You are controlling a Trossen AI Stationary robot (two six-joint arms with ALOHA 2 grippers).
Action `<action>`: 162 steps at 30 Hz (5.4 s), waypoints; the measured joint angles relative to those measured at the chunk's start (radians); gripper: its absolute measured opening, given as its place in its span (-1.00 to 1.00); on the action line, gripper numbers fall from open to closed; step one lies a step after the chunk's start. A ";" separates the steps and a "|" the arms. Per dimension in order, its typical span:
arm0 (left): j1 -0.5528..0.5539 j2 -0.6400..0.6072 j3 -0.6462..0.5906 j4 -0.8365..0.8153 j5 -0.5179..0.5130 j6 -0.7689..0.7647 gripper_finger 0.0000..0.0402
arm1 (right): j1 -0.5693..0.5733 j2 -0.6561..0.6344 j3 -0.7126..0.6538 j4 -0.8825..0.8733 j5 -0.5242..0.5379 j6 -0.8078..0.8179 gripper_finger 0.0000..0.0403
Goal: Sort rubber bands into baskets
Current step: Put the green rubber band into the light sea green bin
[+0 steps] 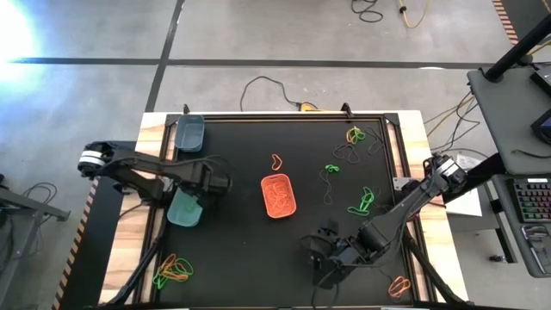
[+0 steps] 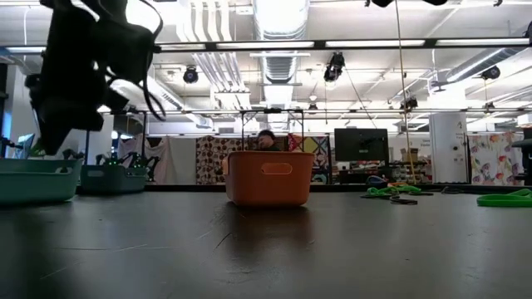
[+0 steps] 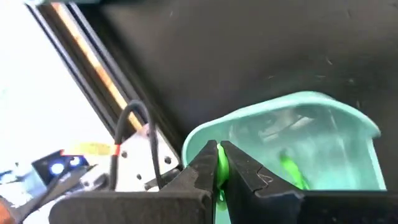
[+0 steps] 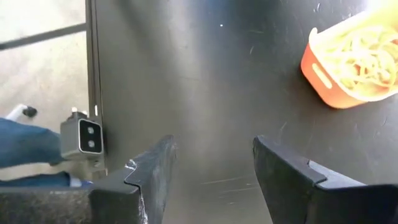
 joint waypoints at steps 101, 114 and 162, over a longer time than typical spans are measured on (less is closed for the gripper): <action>-0.848 0.404 0.195 0.491 0.487 -0.122 -0.98 | -0.082 -0.013 -0.064 0.395 0.058 0.121 0.02; -0.838 0.189 0.224 0.452 0.026 -0.025 -1.00 | -0.071 -0.013 -0.064 0.397 0.079 0.213 0.02; -0.163 0.106 -0.104 0.935 0.120 0.045 -0.16 | -0.024 0.134 -0.064 0.427 0.045 0.030 0.02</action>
